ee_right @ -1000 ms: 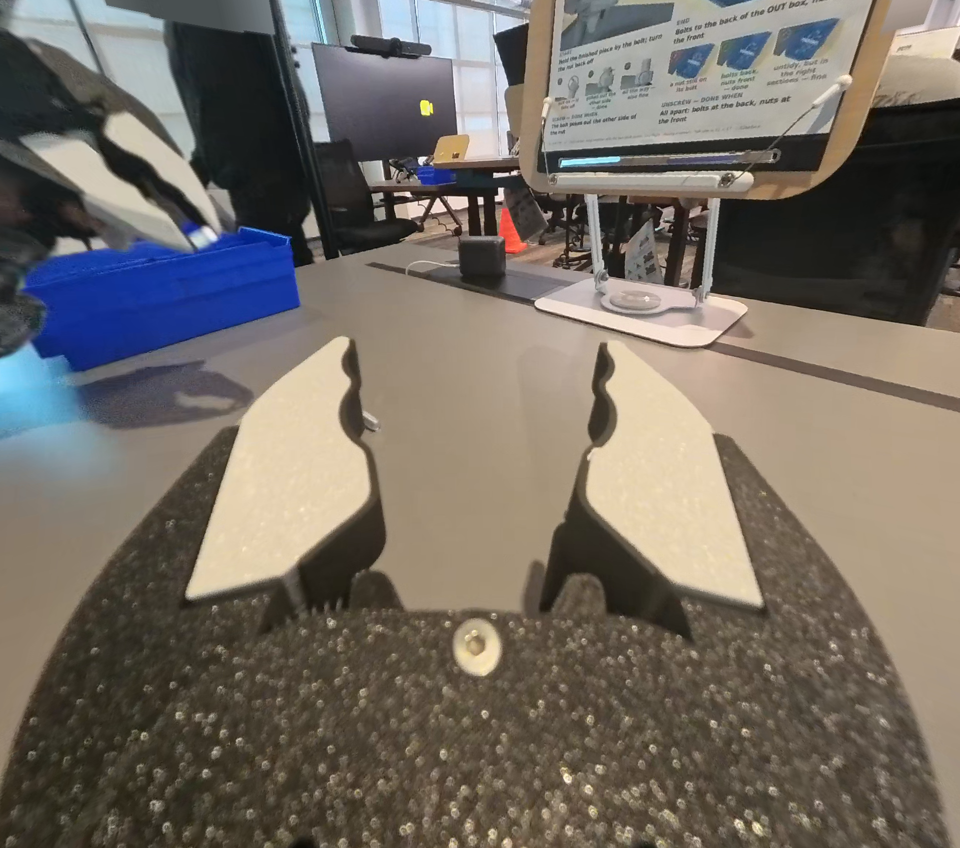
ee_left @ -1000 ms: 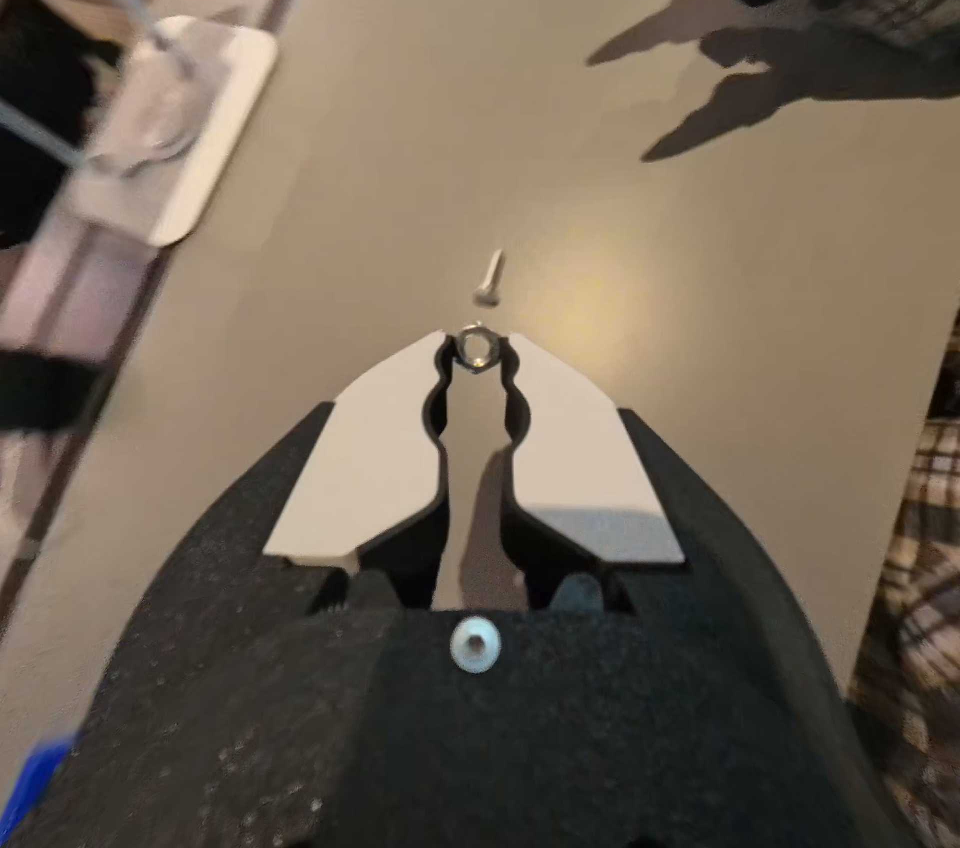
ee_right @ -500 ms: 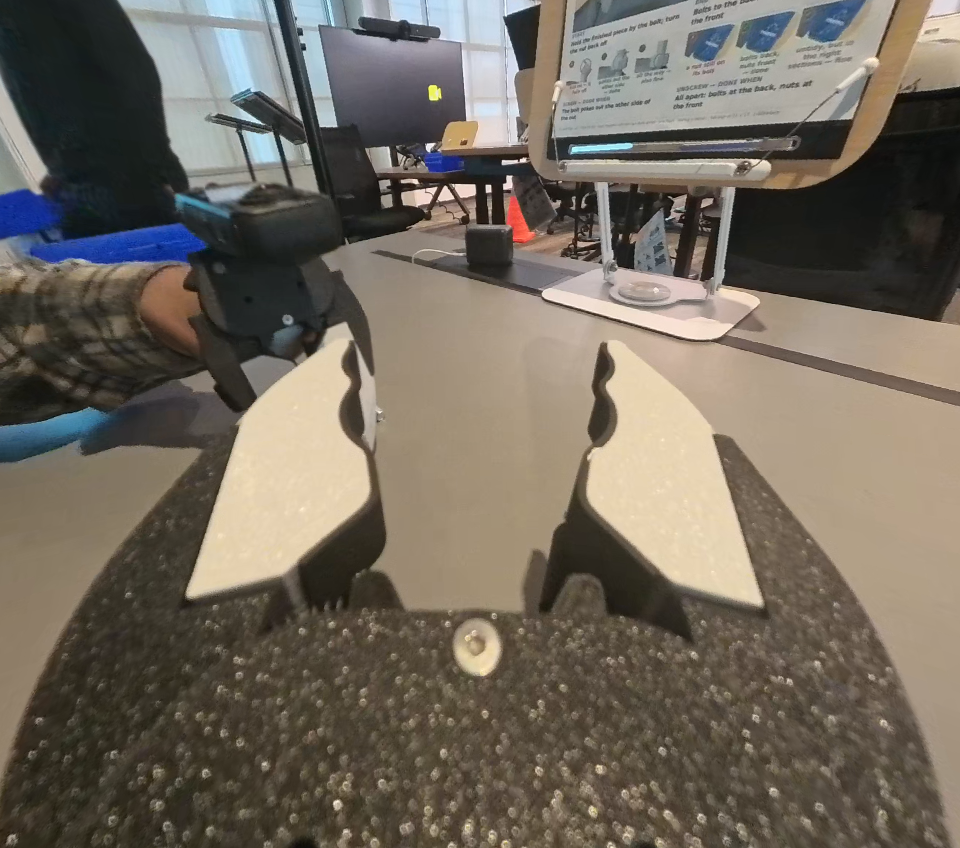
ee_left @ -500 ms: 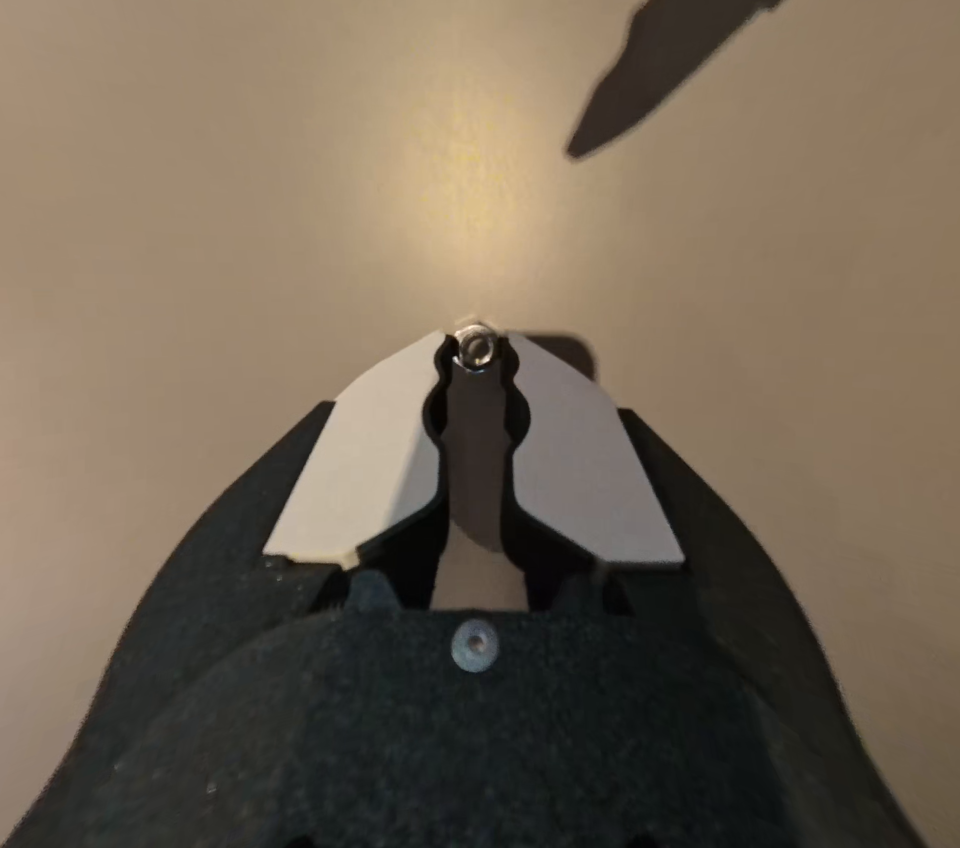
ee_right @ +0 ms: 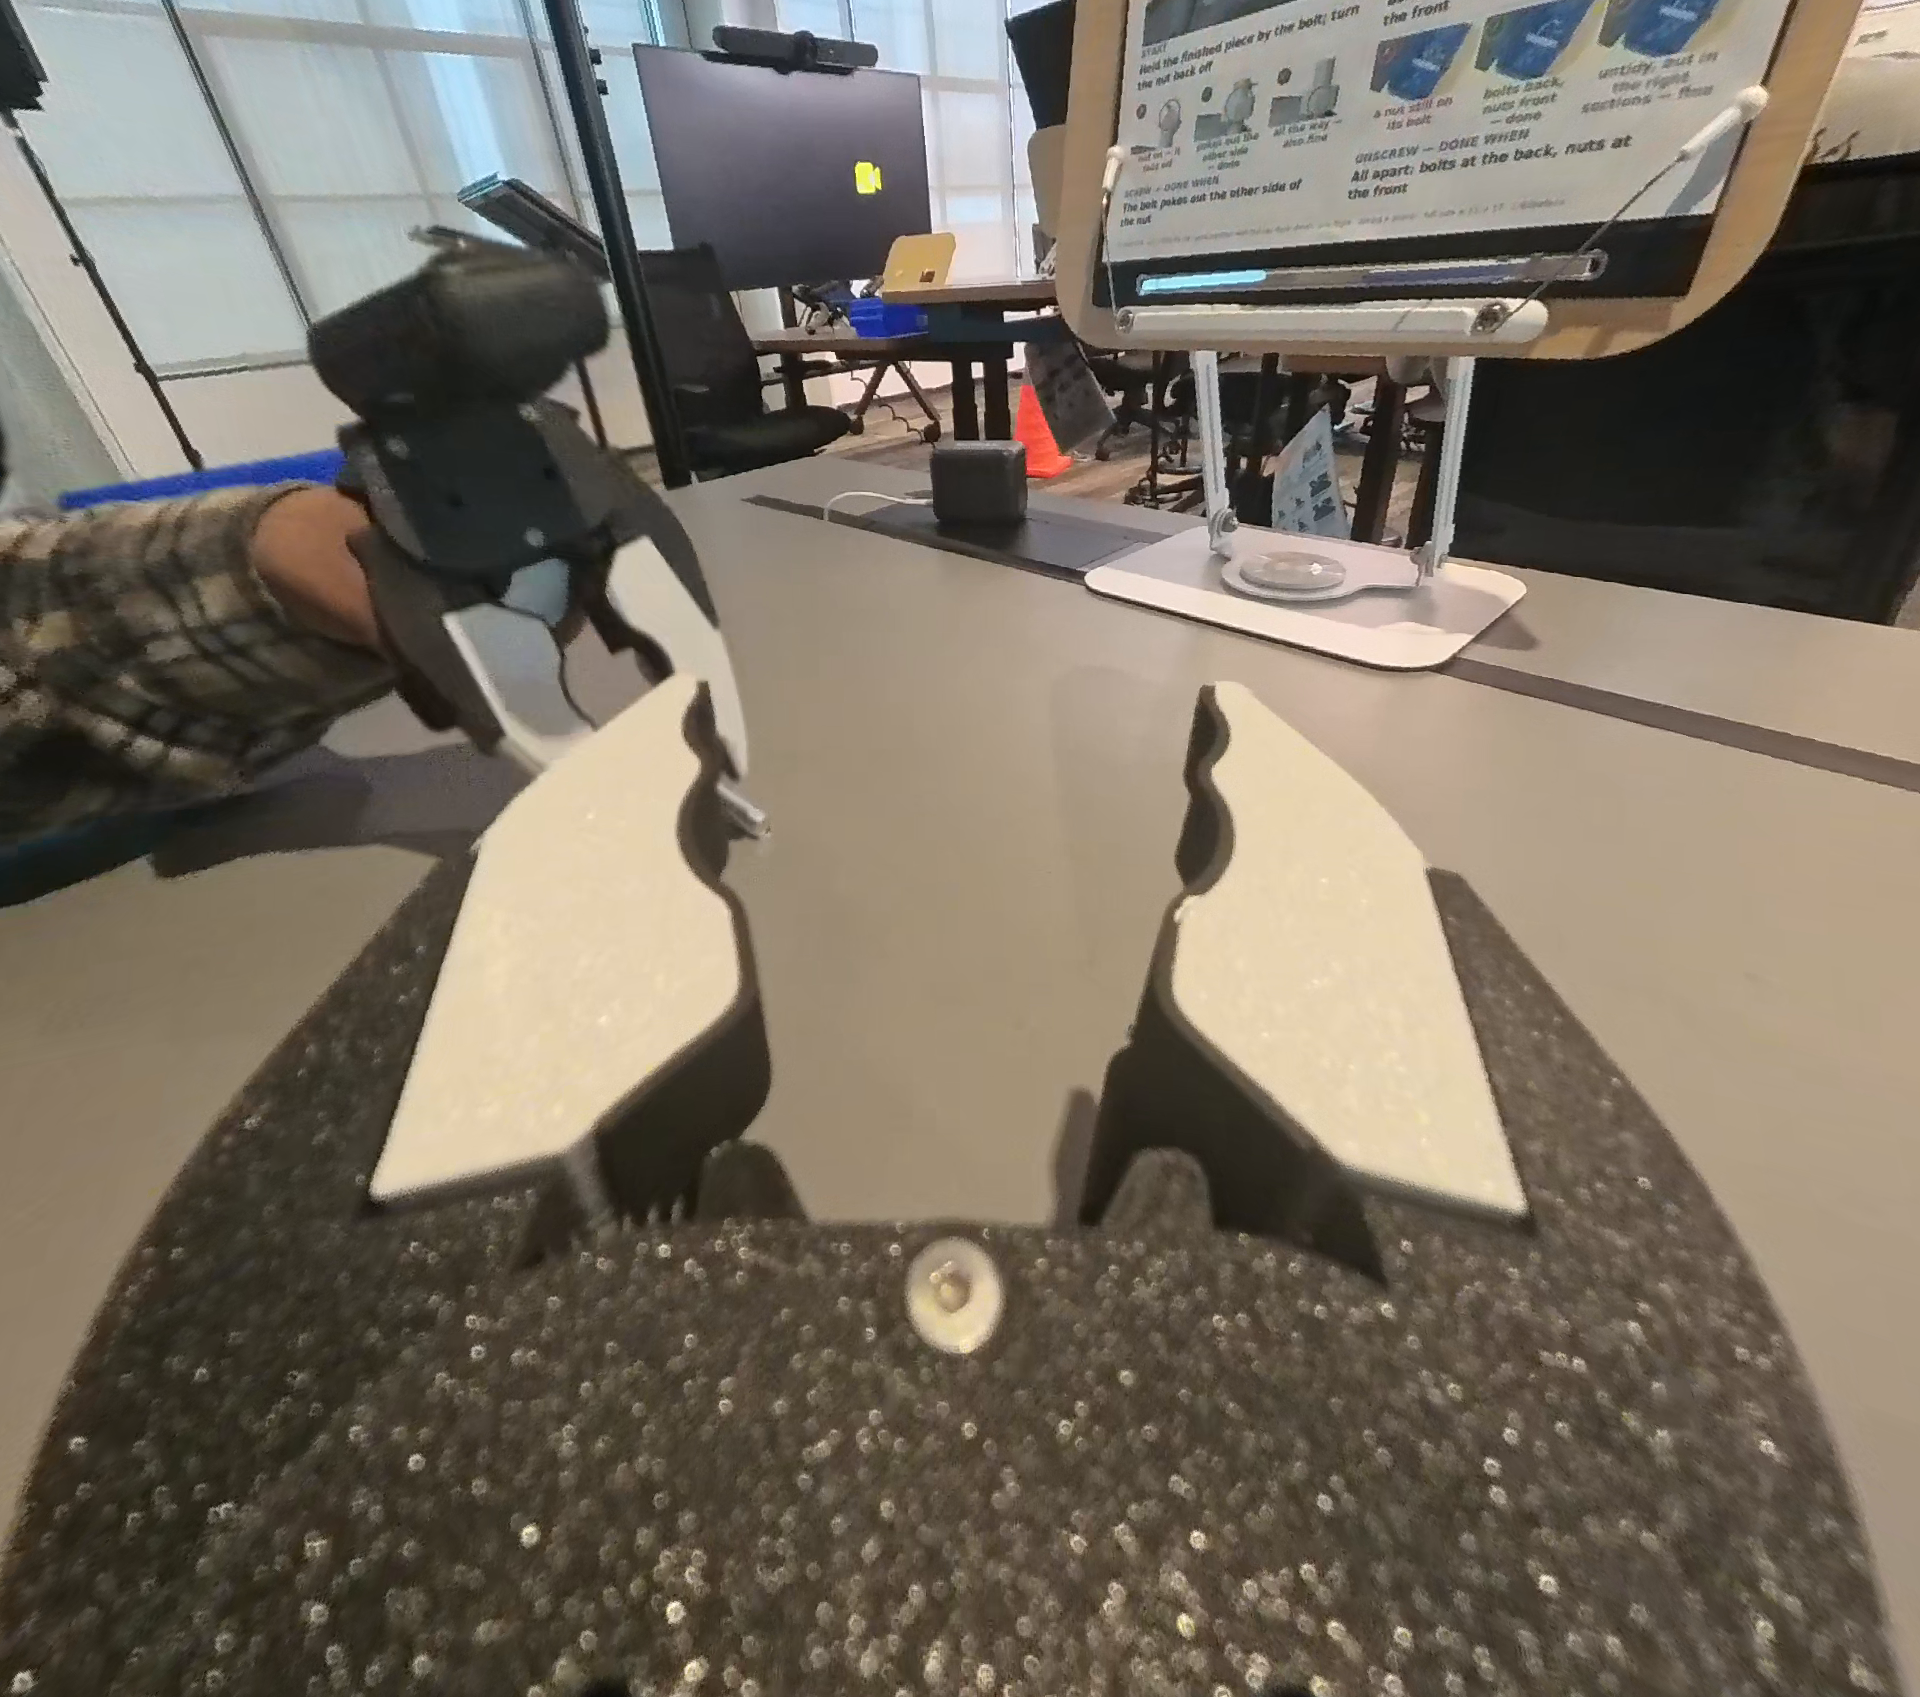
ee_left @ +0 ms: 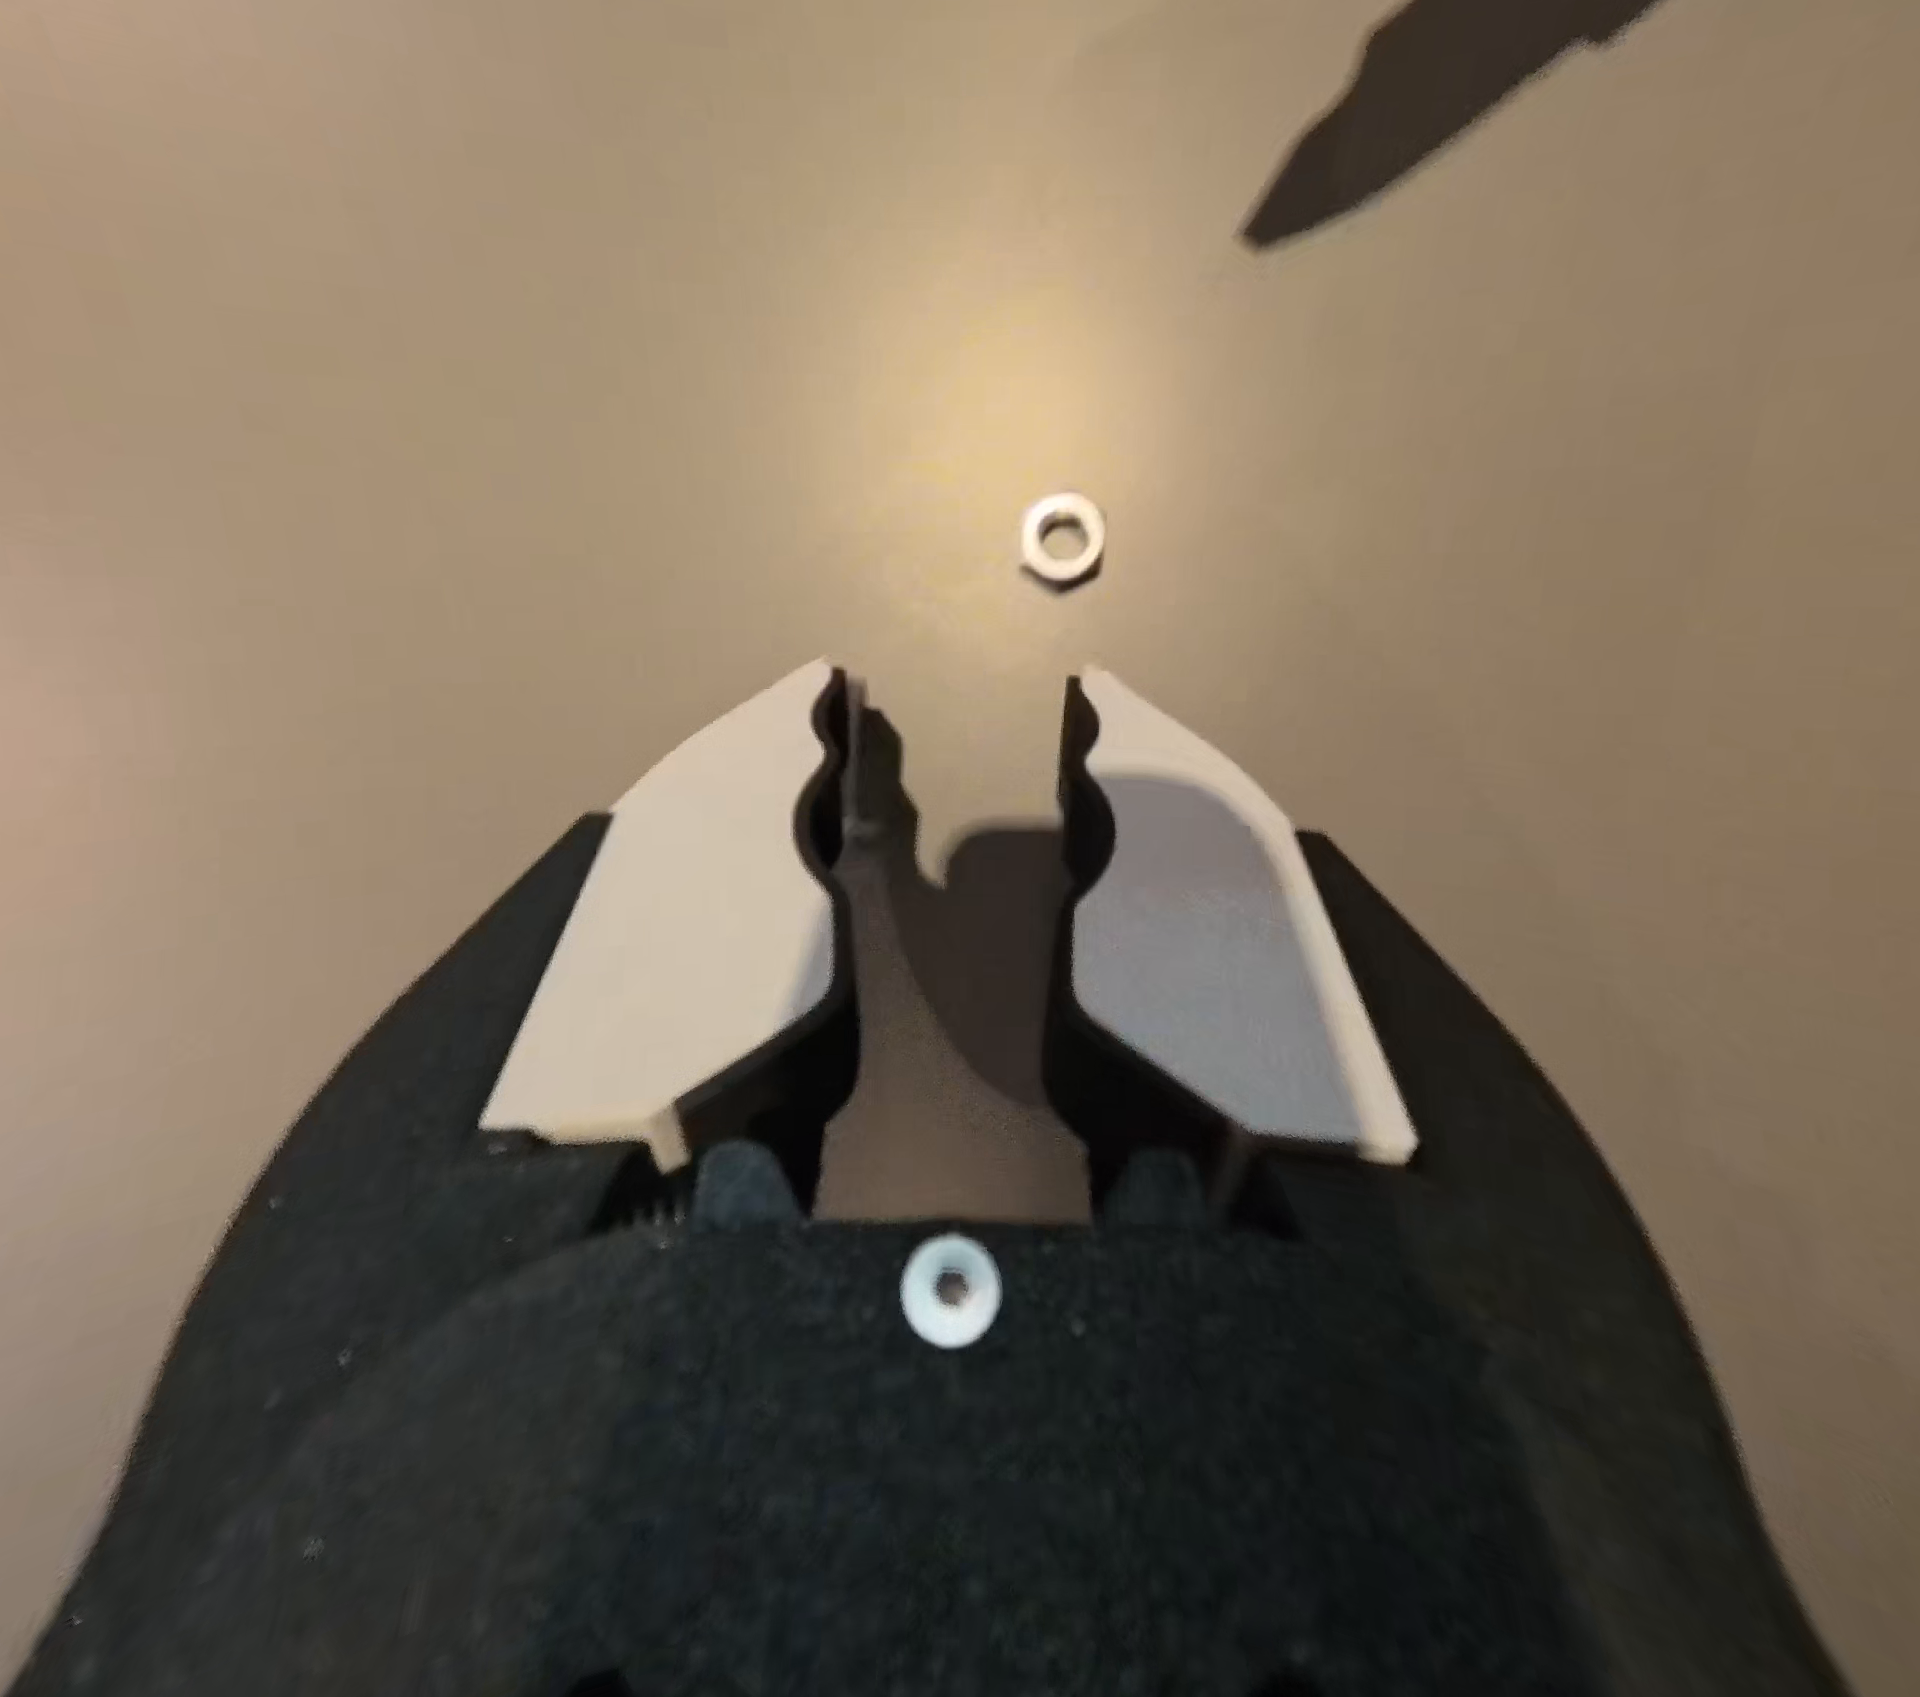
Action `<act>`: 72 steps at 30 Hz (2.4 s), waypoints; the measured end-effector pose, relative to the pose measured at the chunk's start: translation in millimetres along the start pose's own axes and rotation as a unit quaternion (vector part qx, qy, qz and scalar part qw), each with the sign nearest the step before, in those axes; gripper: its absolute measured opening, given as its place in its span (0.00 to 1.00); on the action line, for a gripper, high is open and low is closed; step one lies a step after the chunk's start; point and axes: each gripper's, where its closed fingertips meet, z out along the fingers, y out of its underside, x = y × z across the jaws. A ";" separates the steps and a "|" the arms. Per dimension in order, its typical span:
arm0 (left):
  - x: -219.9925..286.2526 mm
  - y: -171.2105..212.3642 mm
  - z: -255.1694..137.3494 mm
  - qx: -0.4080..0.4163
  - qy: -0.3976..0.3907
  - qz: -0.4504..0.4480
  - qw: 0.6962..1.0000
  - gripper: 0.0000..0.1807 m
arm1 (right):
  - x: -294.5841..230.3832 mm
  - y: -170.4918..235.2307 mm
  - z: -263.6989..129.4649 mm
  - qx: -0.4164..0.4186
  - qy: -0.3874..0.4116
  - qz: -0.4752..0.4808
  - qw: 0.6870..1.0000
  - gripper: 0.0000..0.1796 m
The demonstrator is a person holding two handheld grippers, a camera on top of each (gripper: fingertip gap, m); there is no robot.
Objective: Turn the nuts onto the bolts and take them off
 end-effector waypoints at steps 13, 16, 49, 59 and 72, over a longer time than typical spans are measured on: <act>-26.5 42.9 -2.0 0.009 -0.028 -0.052 0.998 0.21 | -6.3 6.3 5.5 -0.014 -0.011 -0.005 1.000 0.47; -27.5 42.2 3.6 0.007 -0.027 -0.052 0.998 0.20 | -6.4 6.7 5.9 -0.014 -0.013 -0.003 1.000 0.48; -31.8 -94.1 -114.4 0.522 0.113 -0.161 0.830 0.10 | -66.3 -52.5 101.7 0.092 -0.219 0.150 0.960 0.22; -22.3 -93.6 -119.0 0.512 0.115 -0.131 0.841 0.11 | -80.9 -52.2 103.4 0.045 -0.260 0.082 0.961 0.05; -20.9 -76.7 -96.8 0.408 0.091 -0.070 0.906 0.23 | -86.2 -27.2 111.0 -0.236 -0.335 -0.034 0.911 0.05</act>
